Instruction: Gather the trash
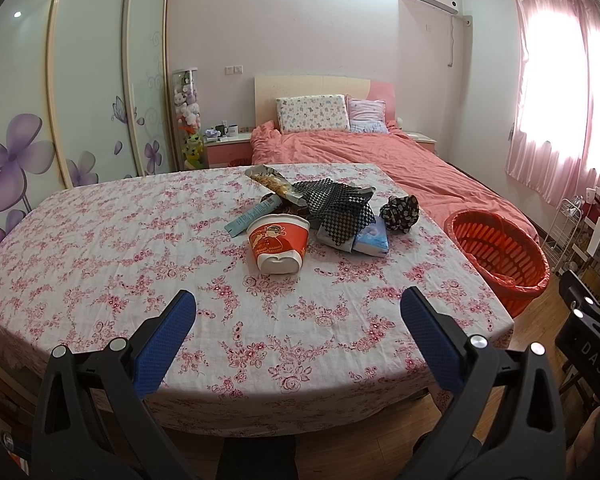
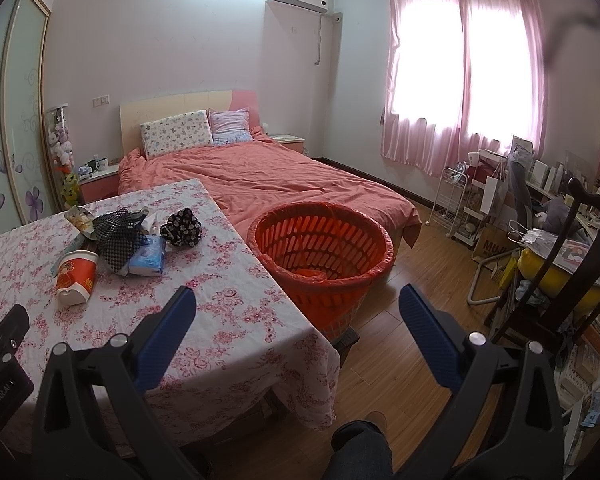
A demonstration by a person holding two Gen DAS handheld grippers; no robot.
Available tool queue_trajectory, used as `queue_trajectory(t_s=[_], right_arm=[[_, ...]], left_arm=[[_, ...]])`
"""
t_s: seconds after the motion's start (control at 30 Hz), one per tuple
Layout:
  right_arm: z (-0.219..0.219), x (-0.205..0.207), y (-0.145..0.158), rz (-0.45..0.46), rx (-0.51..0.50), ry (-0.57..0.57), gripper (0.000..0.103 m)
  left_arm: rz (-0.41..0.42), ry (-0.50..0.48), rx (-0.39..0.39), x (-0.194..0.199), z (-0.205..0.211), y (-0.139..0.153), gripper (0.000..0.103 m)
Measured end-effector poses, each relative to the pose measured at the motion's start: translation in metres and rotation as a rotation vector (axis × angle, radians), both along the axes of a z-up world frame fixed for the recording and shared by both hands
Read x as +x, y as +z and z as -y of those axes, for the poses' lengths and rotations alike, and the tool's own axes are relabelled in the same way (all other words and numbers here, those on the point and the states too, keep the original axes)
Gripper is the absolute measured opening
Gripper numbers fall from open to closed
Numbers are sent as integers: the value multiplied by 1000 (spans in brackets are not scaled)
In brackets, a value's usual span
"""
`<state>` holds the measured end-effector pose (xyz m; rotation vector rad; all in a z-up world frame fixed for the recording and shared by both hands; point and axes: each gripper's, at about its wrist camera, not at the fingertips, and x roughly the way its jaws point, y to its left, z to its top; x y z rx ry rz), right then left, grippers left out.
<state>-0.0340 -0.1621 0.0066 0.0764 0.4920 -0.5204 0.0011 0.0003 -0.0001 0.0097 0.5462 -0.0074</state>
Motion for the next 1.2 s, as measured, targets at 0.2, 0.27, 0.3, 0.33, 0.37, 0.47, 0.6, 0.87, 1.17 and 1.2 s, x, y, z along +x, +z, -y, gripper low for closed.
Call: queue_trajectory(t_s=[0.2,0.27,0.3,0.33,0.37,0.47,0.6,0.87,1.17,1.2], right_arm=[[0,1,0,-1,-1,0,99],[0,1,0,-1,-1,0,99],[0,1,0,-1,-1,0,99],[0,1,0,-2,-1,0,99],[0,1,0,-2,-1,1,99],[0,1,0,-2,0,0,99],[0,3,0,-3,-1,0,99],[1,8,-2,-9,4,-2,99],[5,46,-13,-13,27,38,99],[5,50,-15,-15,32,42,99]], left_arm=[[-1,-1,0,-3,0,-1,101],[-2,-1,0,-2,0,-1,101],[-2,-1,0,-2,0,-1,101],[-3,-1,0,-3,0,-1,101],[-3,-1,0,-2,0,-1,101],[-3,-1,-1,-2,0,-1,101],[-6,-1,0,0,-1,-9,101],[-31,-2,-8,12,-1,-11,101],[-50,75,-34,42,-30,-18,101],[-54,81,-38,46,-34,-20,101]])
